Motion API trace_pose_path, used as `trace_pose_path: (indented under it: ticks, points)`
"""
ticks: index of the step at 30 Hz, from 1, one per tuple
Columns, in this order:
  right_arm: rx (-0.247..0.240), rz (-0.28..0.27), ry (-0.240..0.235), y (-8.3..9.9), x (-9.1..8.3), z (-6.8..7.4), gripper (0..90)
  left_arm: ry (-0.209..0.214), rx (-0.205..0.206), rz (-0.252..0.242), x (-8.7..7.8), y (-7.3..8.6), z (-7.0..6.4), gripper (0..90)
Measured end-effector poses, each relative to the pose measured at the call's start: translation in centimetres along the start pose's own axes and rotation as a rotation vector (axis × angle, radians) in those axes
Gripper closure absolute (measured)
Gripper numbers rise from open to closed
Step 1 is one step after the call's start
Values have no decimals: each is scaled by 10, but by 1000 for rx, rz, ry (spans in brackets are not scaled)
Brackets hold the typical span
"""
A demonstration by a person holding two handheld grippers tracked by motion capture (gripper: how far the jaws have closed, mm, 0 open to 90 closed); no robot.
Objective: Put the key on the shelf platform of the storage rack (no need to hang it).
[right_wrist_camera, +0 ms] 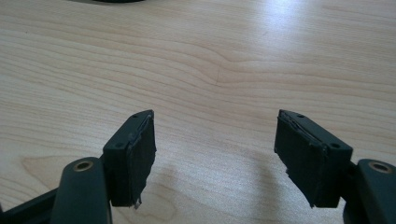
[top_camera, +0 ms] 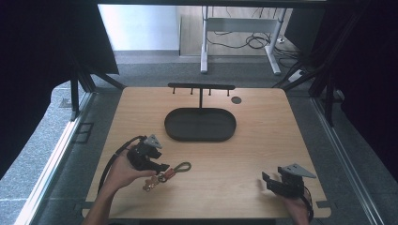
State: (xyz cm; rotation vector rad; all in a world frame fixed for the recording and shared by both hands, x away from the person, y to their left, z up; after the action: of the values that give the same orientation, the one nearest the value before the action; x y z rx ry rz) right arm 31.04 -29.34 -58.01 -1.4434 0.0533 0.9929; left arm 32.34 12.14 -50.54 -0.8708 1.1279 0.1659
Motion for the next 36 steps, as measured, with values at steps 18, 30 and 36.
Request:
trace_pose_path:
  ticks: [18, 30, 36]
  points:
    - [-14, 28, -5, 2, 4, 4, 294, 40, 80, 103, 38, -2, -14, 446]
    - [-17, 21, 5, 2, 3, 4, 298, 41, 84, 169, 58, 14, -18, 465]
    - [-22, 18, 10, 1, 3, 4, 300, 39, 95, 190, 62, 17, -20, 482]
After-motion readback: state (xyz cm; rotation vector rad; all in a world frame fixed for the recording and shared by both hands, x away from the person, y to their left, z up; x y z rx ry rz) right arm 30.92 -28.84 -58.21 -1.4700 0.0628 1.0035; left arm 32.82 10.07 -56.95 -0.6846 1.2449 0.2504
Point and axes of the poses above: each handheld gripper's, and its own axes: x roughly forward along the jaws, y roughly out of its underside, z roughly to its left, the point moved 8 cm from there along x, roughly forward along the jaws, and after that the axes turned 15 degrees about -y, right-handed, at the moved point
